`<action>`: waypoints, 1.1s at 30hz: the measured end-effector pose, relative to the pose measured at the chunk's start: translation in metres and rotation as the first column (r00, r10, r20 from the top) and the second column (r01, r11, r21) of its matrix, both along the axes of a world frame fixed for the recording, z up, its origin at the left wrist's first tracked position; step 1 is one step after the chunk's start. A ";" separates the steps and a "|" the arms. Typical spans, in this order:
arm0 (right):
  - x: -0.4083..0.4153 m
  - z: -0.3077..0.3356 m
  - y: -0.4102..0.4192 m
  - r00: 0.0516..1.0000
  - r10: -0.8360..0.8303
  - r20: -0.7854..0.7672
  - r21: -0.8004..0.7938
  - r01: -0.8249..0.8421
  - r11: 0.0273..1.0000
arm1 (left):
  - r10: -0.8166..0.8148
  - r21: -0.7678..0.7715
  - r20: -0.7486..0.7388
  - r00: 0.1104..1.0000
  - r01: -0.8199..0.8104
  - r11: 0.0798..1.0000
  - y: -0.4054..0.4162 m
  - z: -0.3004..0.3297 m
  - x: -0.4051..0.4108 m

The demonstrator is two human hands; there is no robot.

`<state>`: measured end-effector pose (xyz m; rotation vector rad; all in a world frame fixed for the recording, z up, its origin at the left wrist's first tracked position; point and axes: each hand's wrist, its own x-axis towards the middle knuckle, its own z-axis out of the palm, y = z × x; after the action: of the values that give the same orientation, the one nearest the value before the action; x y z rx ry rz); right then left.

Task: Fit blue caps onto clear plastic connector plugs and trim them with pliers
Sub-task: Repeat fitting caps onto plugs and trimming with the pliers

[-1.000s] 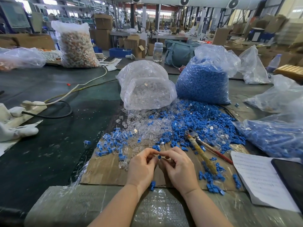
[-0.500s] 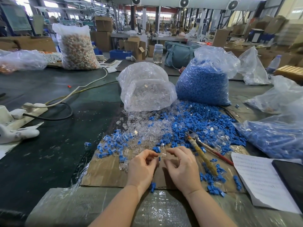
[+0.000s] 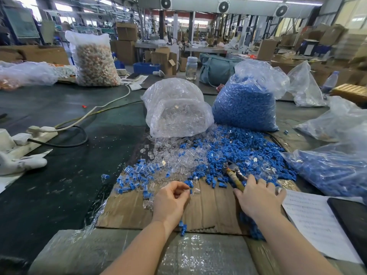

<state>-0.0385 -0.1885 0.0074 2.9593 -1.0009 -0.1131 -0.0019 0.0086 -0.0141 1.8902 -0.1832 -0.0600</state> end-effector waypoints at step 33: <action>0.006 0.068 0.063 0.967 0.234 0.103 0.933 -0.175 0.315 | 0.212 -0.362 -0.360 0.909 -0.345 0.866 -0.001 0.050 0.041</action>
<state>-0.0324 -0.1256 0.0753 4.0311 -0.5912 -1.1711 0.0395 0.0081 0.0359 1.4337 0.2818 -0.1071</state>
